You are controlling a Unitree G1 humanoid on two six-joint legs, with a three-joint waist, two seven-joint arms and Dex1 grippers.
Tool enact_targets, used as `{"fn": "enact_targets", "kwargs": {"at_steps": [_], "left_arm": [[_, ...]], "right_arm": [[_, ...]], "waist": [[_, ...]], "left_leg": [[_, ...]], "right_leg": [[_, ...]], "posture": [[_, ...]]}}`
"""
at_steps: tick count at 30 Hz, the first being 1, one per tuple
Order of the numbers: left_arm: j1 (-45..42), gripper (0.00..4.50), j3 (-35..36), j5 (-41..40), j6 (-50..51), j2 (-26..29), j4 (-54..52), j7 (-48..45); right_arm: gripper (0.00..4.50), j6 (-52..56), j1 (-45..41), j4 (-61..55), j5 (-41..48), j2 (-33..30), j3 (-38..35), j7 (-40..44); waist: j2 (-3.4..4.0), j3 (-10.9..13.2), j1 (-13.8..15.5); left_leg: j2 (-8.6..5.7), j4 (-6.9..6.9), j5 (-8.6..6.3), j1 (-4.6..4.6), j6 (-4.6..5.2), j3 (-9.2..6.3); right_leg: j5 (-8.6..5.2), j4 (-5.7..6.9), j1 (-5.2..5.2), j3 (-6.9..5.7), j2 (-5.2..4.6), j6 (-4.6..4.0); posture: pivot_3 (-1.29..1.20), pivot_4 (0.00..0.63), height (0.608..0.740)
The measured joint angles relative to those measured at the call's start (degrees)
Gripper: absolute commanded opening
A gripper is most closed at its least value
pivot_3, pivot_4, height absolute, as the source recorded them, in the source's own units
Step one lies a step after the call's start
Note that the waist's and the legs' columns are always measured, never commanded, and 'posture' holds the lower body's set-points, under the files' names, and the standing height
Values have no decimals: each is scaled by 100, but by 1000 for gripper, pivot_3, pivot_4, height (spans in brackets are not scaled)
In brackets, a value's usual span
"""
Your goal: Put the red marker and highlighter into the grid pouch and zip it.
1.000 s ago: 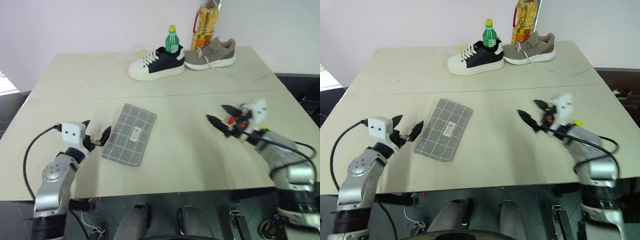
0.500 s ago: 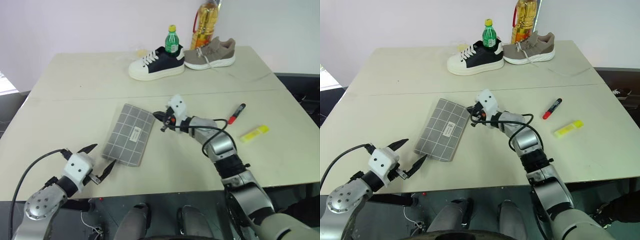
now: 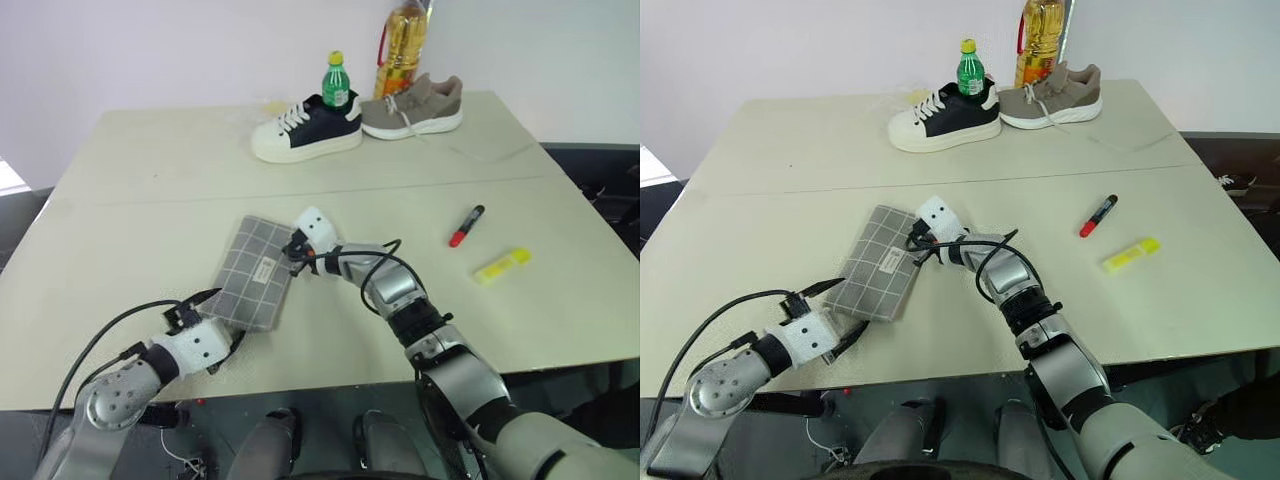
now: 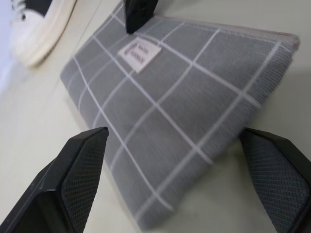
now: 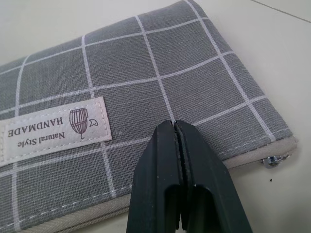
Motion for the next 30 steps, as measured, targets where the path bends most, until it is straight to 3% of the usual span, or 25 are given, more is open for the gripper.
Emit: {"fn": "enact_targets", "kwargs": {"at_steps": [10, 15, 19, 21, 28, 30], "left_arm": [[-734, 4500, -600, 887, -89, -213, 309, 405], [-767, 2895, -671, 945, -226, -199, 497, 454], [-762, 791, -649, 856, -406, -85, 709, 453], [-771, 57, -577, 820, -504, -68, 728, 480], [-728, 57, -424, 570, -662, -175, 785, 572], [-789, 57, -329, 82, -486, -526, 744, 567]], "right_arm": [[45, 228, -5, -22, 0, 162, -135, -107], [0, 227, -3, -23, -10, 201, -134, -106], [0, 231, 61, -100, 33, 216, -158, -75], [0, 235, 104, -147, 42, 216, -180, -60], [0, 48, 314, -485, 47, 207, -219, -46], [0, -66, 337, -712, 45, 93, -253, -54]], "waist": [[2, -2, -23], [2, -2, -36], [2, -2, -38], [2, -2, -36], [3, -1, -38], [8, 3, -25]], "left_leg": [[0, 0, 0, 3, 0, 0], [2, 0, 0, 3, 0, 1], [2, -2, 0, 3, 0, 2], [2, -2, 0, 3, 0, 2], [3, -3, 0, 2, -1, 2], [0, 0, 0, -2, -1, 3]], "right_leg": [[3, 5, -2, 4, 7, 6], [3, 5, -5, 6, 7, 6], [3, 5, -6, 7, 6, 6], [3, 5, -6, 7, 6, 6], [4, 6, -8, 8, 4, 6], [4, 5, -8, 8, 5, 7]], "posture": [[0, 150, 740], [0, 150, 740], [0, 150, 740], [0, 150, 740], [0, 150, 740], [0, 150, 740]]}}
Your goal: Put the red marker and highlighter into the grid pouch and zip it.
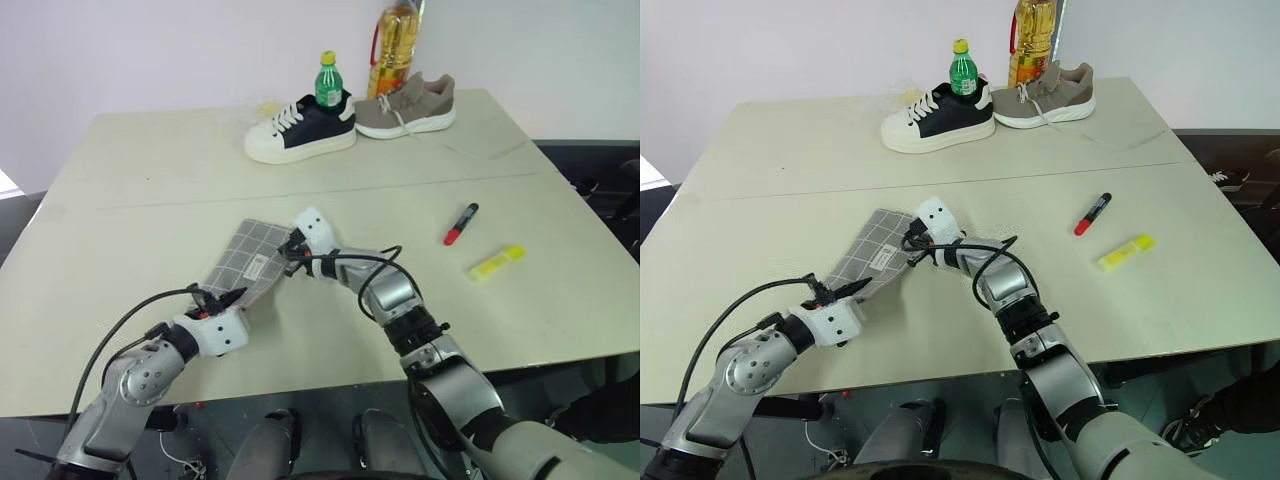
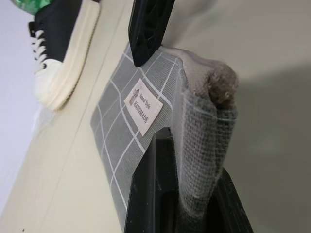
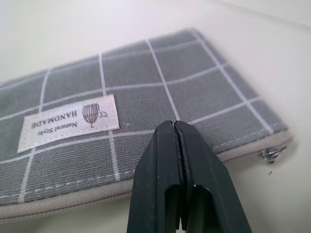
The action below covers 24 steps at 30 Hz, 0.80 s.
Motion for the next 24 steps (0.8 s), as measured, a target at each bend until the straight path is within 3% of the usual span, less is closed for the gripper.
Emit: {"fn": "enact_targets", "kwargs": {"at_steps": [1, 4, 11, 24], "left_arm": [[-51, 57, 84, -448, 203, -352, -114, -8], [-194, 0, 126, -1577, 779, -888, -533, -156], [-667, 0, 100, -2733, 1551, -1458, -768, -234], [-1252, 0, -69, -2836, 1498, -1656, 122, -382]], "right_arm": [[0, -91, 2, -208, 1, -99, -46, -9], [878, -246, -30, -904, 42, -504, -218, 116], [4472, 340, 35, -1660, 349, -1422, -872, 312], [4472, 1664, 400, -2419, 1242, -2329, -1774, 494]], "waist": [[-1, 1, 25], [-16, -6, 27], [-16, -5, -2], [-19, -5, 21]], "left_leg": [[-2, 5, 0, -4, 0, -1], [-3, 9, 0, -5, 0, -2], [6, 6, 0, -5, 1, 3], [5, 7, 0, -7, 1, 7]], "right_leg": [[0, -1, -1, -1, 0, 0], [3, -3, 6, -1, -6, 6], [3, -2, 24, 0, 0, 5], [2, -8, 28, 1, -5, 4]], "posture": [[0, 150, 740], [0, 150, 740], [0, 150, 740], [0, 150, 740]]}}
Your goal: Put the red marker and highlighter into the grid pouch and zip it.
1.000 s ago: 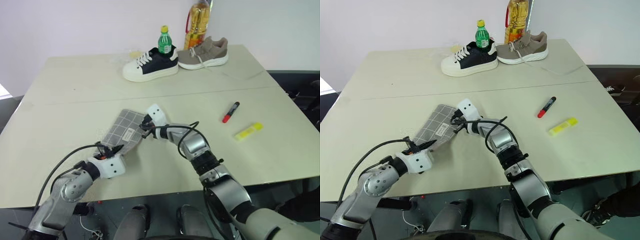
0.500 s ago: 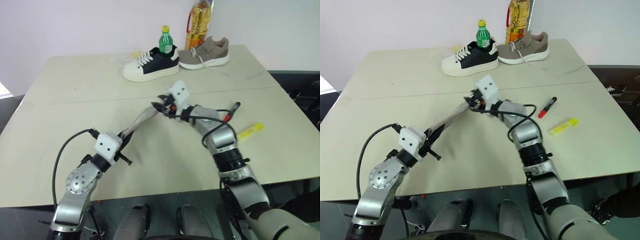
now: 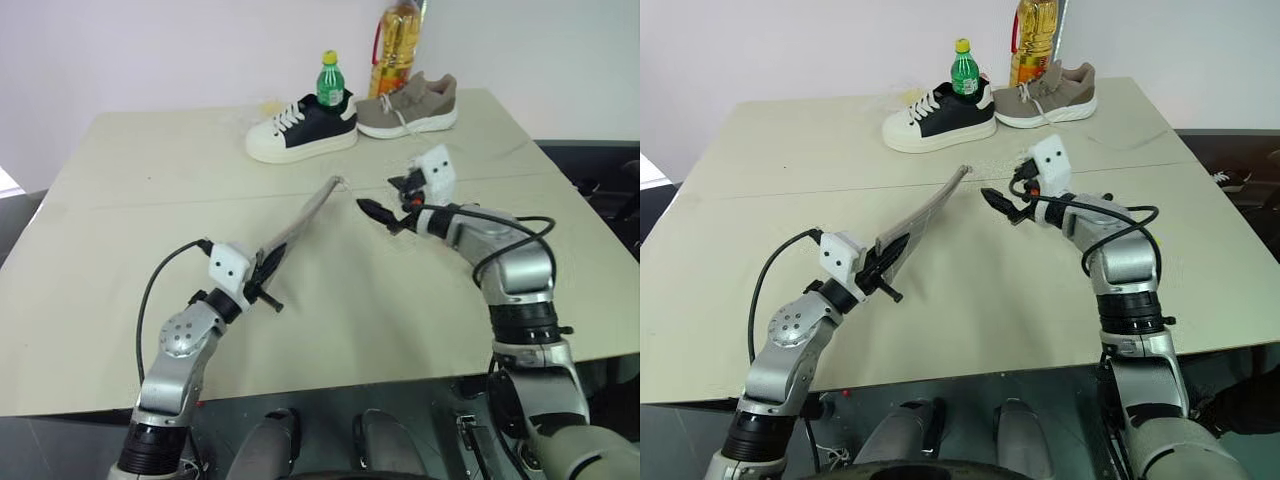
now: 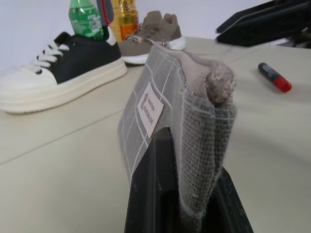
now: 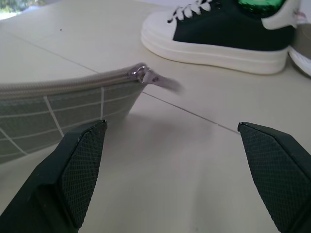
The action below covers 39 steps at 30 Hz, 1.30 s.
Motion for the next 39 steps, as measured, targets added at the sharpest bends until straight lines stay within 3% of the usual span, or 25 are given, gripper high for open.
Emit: {"fn": "enact_targets", "kwargs": {"at_steps": [9, 19, 22, 29, 33, 39], "left_arm": [[-85, 0, -73, -87, -48, -91, 41, -149], [223, 0, -68, -475, 85, 235, -286, -618], [271, 0, -54, -570, 153, 335, -354, -705], [427, 0, 10, -777, 180, 536, -377, -874], [454, 0, 18, -802, 179, 579, -377, -915], [242, 0, 12, -614, 127, 578, -229, -782]], "right_arm": [[4472, -208, 203, 45, -171, 199, 569, -195], [4472, -688, 59, 535, -421, 207, 755, -240], [3702, -802, 28, 667, -459, 207, 787, -209], [273, -877, 24, 708, -464, 196, 800, -90], [130, -882, 24, 704, -511, 163, 845, -11], [130, -1028, 116, 137, -876, -271, 1468, 376]], "waist": [[-1, 1, 7], [-1, 1, -6], [-1, 1, 0], [0, 2, -1], [0, 2, 1], [0, 2, 6]], "left_leg": [[1, 1, 0, -1, 0, 1], [2, -1, 0, -2, 0, 1], [2, 0, 0, -2, 0, 1], [1, -1, 0, -2, 0, 2], [2, -1, 0, -2, 0, 1], [2, -1, 0, -2, 0, 1]], "right_leg": [[0, -3, 1, 0, 0, 0], [0, -4, -1, 1, 1, -1], [-1, -4, 0, 0, 0, -1], [-1, -5, -1, 1, -1, -2], [-1, -5, -2, 1, -1, -3], [-2, -6, -1, 1, -2, -2]], "posture": [[0, 150, 740], [0, 150, 740], [0, 150, 740], [0, 150, 740], [0, 150, 740], [0, 150, 740]]}}
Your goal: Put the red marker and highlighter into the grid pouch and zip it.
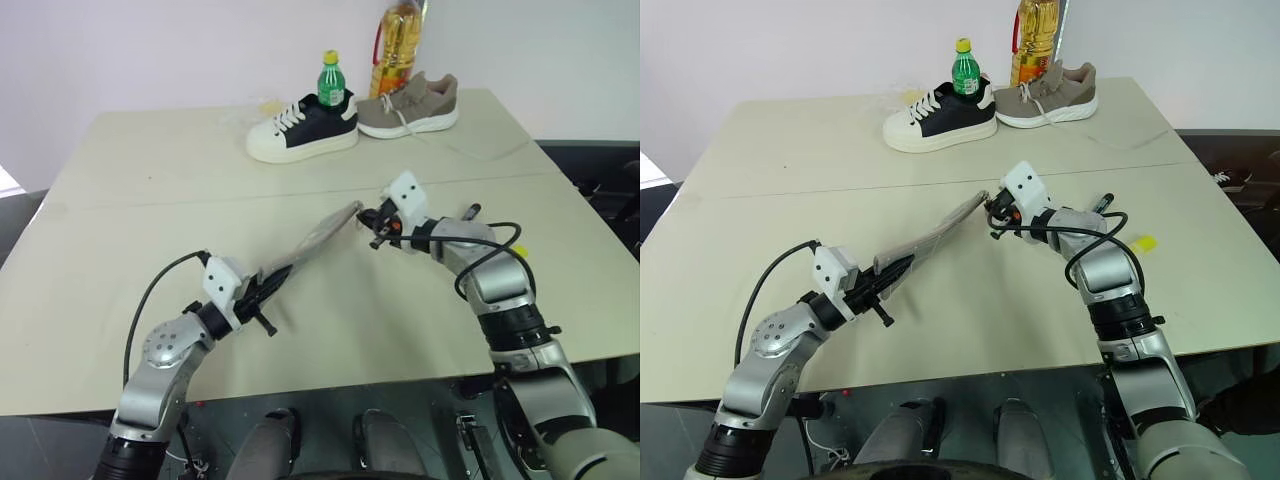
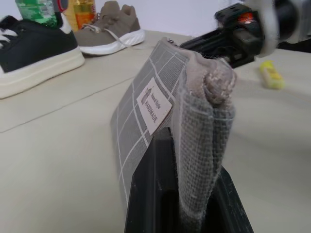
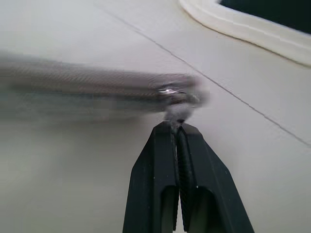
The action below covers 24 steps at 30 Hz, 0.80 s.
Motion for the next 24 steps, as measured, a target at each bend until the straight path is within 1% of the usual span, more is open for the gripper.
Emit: {"fn": "enact_targets", "kwargs": {"at_steps": [4, 8, 14, 20, 24], "left_arm": [[-192, 0, -73, 272, -85, -166, 198, 209], [-276, 0, -282, 665, -268, -295, 347, 393], [-920, 0, -610, 1246, -492, -750, 985, 816], [-1316, 0, -730, 1485, -740, -1022, 1530, 1008], [-1527, 0, -741, 1591, -906, -1086, 1815, 1066]], "right_arm": [[130, 37, 149, -721, -42, -185, 357, 277], [130, 185, 224, -1162, -41, -342, 466, 476], [130, 550, 252, -2121, 219, -469, 675, 939], [130, 795, 259, -2418, 275, -550, 724, 1050], [130, 902, 273, -2538, 315, -651, 704, 1081]], "waist": [[-5, 1, 3], [-11, 5, 18], [-25, 13, 97], [-28, 14, 134], [-29, 15, 134]], "left_leg": [[-2, 1, 0, -1, 0, 0], [-2, 1, 0, -2, 0, 0], [-2, 4, 0, -4, 0, 1], [-4, 6, 0, -6, 0, 0], [-4, 6, 0, -6, 0, 0]], "right_leg": [[0, -1, 1, 0, -3, 2], [0, -2, 1, -1, -3, 2], [1, -4, 0, -2, -3, 4], [1, -5, 0, -3, -3, 5], [1, -5, 0, -4, -3, 6]], "posture": [[0, 150, 740], [0, 150, 740], [0, 150, 740], [0, 150, 740], [0, 150, 740]]}}
